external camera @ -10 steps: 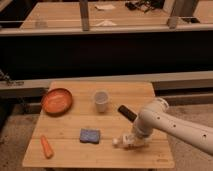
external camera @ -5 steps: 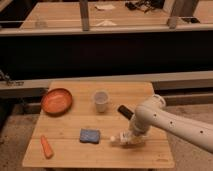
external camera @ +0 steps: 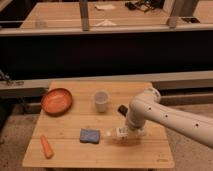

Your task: Place the bottle in the ceramic bowl

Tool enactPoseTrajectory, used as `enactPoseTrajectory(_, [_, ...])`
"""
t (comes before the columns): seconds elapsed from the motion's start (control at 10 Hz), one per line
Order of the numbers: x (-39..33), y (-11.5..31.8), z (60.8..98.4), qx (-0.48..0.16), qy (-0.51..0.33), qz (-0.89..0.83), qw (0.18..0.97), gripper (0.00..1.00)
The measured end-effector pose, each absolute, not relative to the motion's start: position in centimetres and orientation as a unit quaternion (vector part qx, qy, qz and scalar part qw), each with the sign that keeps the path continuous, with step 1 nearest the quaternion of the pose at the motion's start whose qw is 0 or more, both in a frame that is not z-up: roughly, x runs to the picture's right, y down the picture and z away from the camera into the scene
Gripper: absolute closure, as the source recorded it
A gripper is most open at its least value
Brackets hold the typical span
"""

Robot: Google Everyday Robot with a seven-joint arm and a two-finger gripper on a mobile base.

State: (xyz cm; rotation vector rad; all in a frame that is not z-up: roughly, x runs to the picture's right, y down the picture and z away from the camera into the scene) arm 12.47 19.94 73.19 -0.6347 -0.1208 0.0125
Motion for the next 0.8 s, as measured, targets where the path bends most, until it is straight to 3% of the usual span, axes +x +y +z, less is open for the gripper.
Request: enactPoseTrajectory(0.8, [8.7, 16.0, 72.3, -0.302, -0.055, -0.007, 0.952, 0.92])
